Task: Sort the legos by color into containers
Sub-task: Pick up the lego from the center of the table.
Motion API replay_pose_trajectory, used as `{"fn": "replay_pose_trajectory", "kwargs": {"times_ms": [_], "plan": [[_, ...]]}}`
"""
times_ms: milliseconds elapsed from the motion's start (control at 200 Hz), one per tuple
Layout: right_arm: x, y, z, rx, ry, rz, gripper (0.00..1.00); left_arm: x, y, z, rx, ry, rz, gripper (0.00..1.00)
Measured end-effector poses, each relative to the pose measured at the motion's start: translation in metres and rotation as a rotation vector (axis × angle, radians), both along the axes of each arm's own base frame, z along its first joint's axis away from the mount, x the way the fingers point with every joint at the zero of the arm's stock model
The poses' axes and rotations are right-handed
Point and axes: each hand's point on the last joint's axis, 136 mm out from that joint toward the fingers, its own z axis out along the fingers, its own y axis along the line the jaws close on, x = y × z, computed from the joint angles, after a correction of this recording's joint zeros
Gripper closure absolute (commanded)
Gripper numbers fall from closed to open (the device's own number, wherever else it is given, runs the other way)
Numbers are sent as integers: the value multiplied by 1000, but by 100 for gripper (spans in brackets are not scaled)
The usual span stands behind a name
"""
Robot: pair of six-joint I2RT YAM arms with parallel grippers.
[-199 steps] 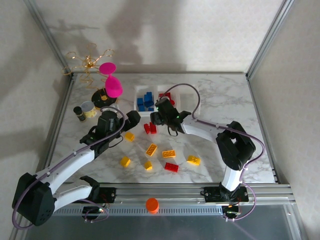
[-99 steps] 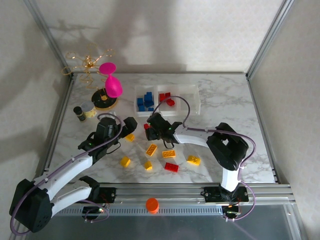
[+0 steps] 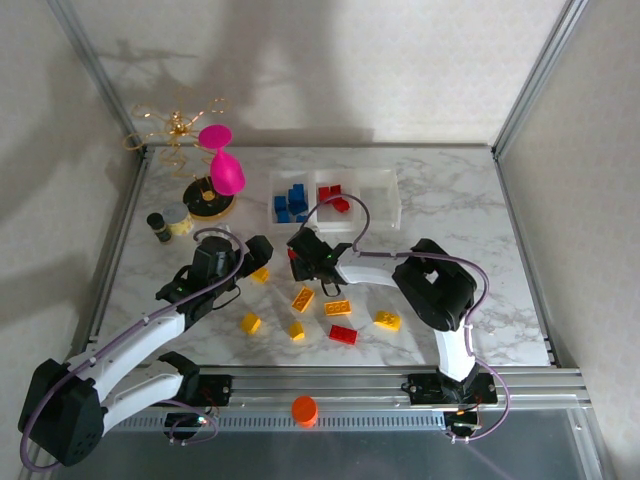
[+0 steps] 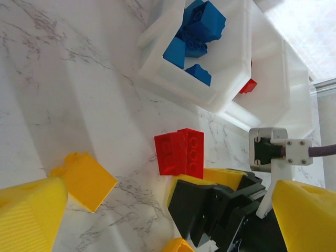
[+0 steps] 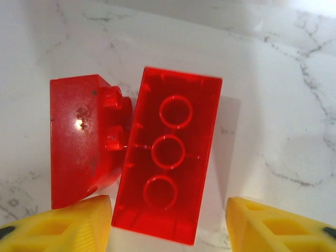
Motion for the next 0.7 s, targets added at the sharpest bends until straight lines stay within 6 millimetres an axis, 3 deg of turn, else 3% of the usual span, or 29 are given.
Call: {"fn": "replay_pose_trajectory", "kwargs": {"times_ms": [501, 701], "plan": [[5, 0, 4, -9, -24, -8, 74, -1, 0, -1, 2, 4, 0, 0], [-5, -16, 12, -4, -18, -21, 77, -1, 0, 3, -3, -5, 0, 0]]}}
